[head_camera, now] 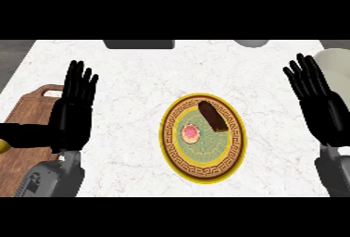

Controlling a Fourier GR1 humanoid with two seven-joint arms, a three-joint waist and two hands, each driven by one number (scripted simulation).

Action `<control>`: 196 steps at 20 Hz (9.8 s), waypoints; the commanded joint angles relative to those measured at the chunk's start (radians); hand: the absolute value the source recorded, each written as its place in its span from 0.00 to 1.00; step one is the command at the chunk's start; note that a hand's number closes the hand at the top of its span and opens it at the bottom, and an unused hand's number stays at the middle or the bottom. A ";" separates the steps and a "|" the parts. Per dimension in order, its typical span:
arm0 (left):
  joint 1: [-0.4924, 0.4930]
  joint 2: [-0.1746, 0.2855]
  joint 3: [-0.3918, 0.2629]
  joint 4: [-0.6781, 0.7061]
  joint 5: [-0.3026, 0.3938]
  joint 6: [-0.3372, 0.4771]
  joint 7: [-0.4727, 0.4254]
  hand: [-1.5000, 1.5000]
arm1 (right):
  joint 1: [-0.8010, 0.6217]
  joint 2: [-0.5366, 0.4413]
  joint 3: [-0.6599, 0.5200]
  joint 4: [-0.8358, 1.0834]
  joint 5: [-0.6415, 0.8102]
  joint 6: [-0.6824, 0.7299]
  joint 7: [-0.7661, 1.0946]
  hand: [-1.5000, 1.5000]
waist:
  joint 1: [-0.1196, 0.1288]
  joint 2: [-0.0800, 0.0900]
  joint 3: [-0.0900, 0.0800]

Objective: Pick the cupcake from the plate and place it in the bowl

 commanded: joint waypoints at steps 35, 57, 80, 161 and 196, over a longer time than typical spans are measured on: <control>0.045 0.260 0.058 0.127 -0.182 -0.157 0.121 0.50 | -0.303 0.078 0.365 -0.378 0.920 0.147 1.333 0.00 | 0.028 0.025 -0.001; 0.082 0.229 0.099 0.136 -0.211 -0.184 0.097 0.50 | -0.480 0.214 0.435 0.137 0.673 0.402 1.388 0.00 | 0.006 0.017 0.000; 0.060 0.159 0.205 0.155 -0.283 -0.281 0.140 0.50 | -0.352 0.388 0.464 0.243 1.036 0.288 1.239 0.00 | -0.001 0.016 0.001; 0.033 0.019 0.245 0.076 -0.406 -0.363 0.186 0.50 | -0.556 -0.511 0.002 1.098 0.944 0.040 -0.432 1.00 | 0.087 0.044 0.005; 0.038 0.035 0.292 0.104 -0.405 -0.362 0.148 0.50 | -0.608 -0.680 -0.426 1.434 0.471 0.792 -0.366 0.00 | 0.036 0.056 0.027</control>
